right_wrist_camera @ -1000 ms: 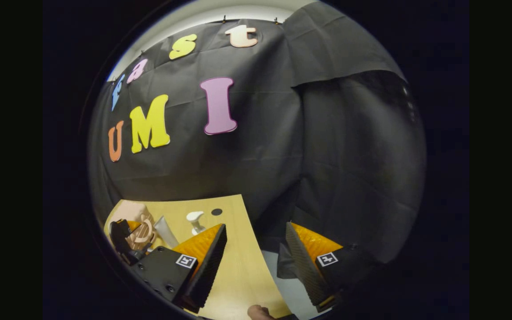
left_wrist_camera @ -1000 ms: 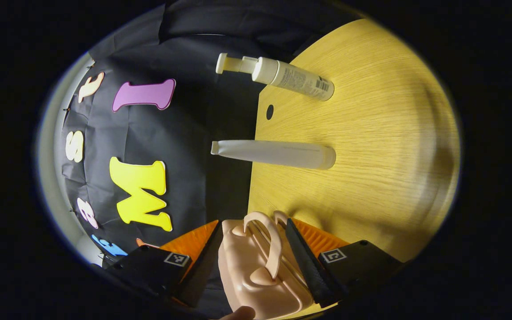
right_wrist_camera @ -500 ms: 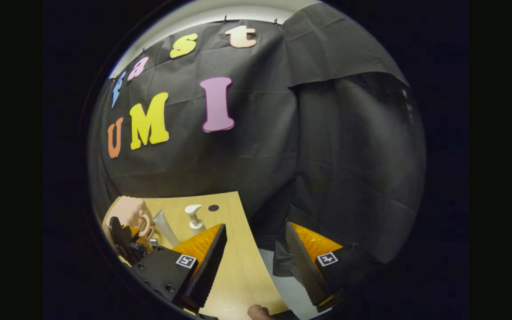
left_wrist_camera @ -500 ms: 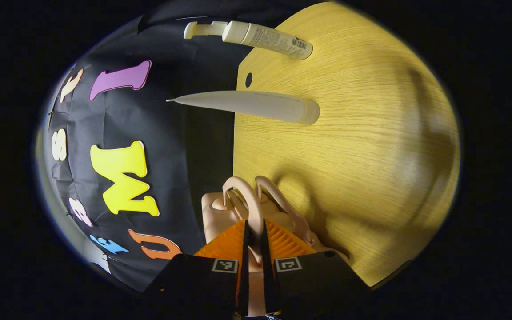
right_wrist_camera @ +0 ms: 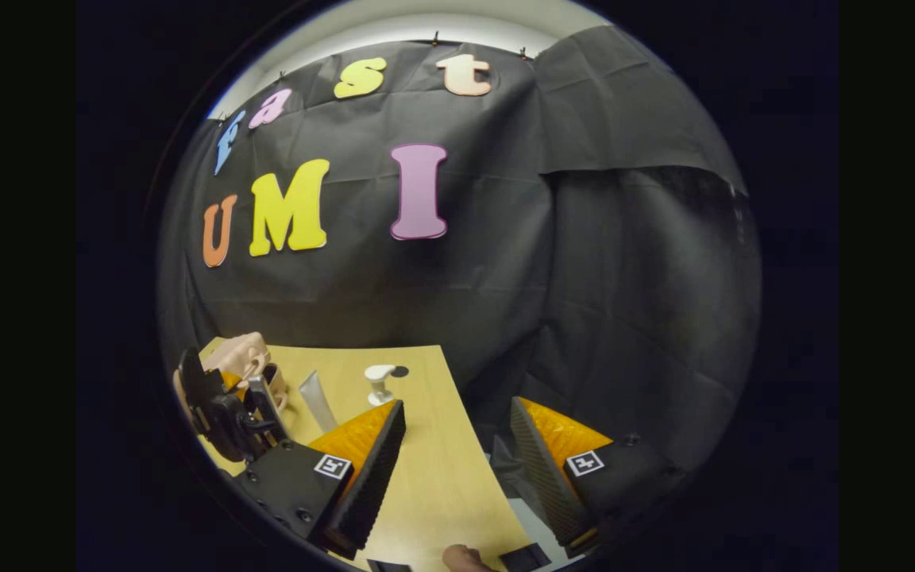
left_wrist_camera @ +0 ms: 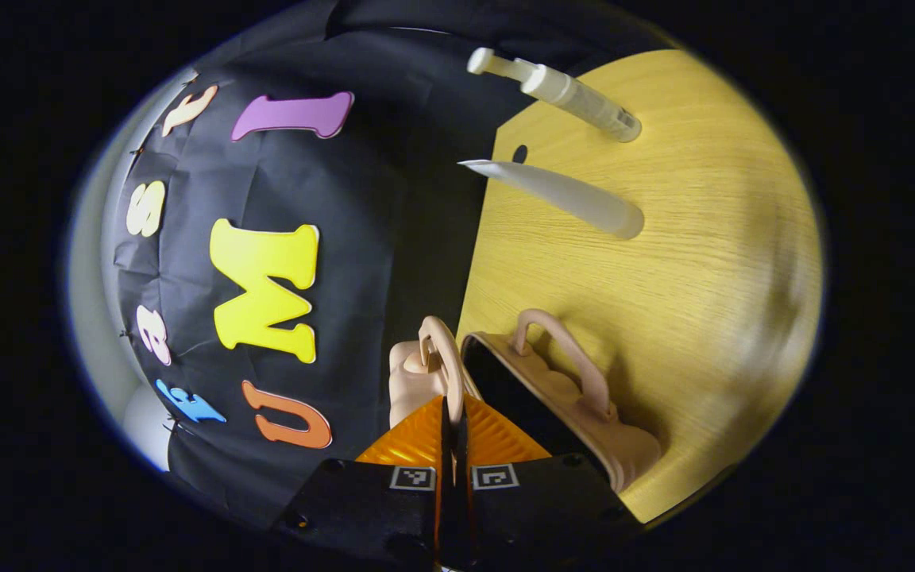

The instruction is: First open the suitcase, pack the skin care products into it, and then close the suitcase.

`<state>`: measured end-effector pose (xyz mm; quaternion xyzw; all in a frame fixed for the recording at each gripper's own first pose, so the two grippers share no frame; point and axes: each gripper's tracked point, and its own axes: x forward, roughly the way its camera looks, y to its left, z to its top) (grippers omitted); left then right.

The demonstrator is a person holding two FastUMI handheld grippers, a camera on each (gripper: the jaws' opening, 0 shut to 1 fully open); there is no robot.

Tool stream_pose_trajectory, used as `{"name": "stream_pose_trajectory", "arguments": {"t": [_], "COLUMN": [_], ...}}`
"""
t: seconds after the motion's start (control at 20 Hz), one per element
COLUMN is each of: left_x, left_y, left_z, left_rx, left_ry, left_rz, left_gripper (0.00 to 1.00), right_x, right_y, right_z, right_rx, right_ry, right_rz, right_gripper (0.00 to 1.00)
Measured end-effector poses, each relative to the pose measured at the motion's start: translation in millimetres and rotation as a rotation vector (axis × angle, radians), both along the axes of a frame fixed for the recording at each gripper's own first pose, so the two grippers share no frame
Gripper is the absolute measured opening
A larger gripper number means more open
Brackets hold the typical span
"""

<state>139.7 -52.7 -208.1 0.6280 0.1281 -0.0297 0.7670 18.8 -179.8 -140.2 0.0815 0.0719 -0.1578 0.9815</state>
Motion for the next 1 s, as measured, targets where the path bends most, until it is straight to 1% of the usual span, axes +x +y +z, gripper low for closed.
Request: {"name": "stream_pose_trajectory", "arguments": {"t": [0.15,0.25,0.4,0.5,0.6,0.65,0.8,0.9,0.95,1.0], "left_x": [-8,-11,-13,-10,-9,-8,2,9,11,16], "left_y": [18,43,93,136,181,204,259,286,298,313], "left_z": [37,64,104,124,134,134,129,124,120,115], "left_rx": [-0.108,-0.179,-0.274,-0.338,-0.391,-0.414,-0.487,-0.507,-0.510,-0.509], "left_ry": [-0.011,-0.023,-0.070,-0.099,-0.122,-0.127,-0.130,-0.140,-0.142,-0.136], "left_rz": [-0.011,-0.011,0.011,0.039,0.069,0.085,0.111,0.089,0.082,0.083], "left_gripper": [0.03,0.03,0.03,0.03,0.03,0.03,0.03,0.03,0.03,0.03], "right_x": [2,2,3,3,2,2,2,4,4,5], "right_y": [28,44,79,102,126,138,175,196,207,218], "right_z": [19,31,40,50,60,65,78,83,86,89], "right_rx": [-0.021,-0.029,-0.024,-0.033,-0.061,-0.069,-0.085,-0.114,-0.115,-0.110], "right_ry": [-0.021,-0.031,-0.023,-0.031,-0.039,-0.037,-0.046,-0.037,-0.031,-0.028], "right_rz": [-0.009,-0.031,-0.038,-0.045,-0.051,-0.053,-0.050,-0.047,-0.044,-0.041], "right_gripper": [0.79,0.79,0.79,0.80,0.80,0.78,0.80,0.80,0.78,0.80]}}
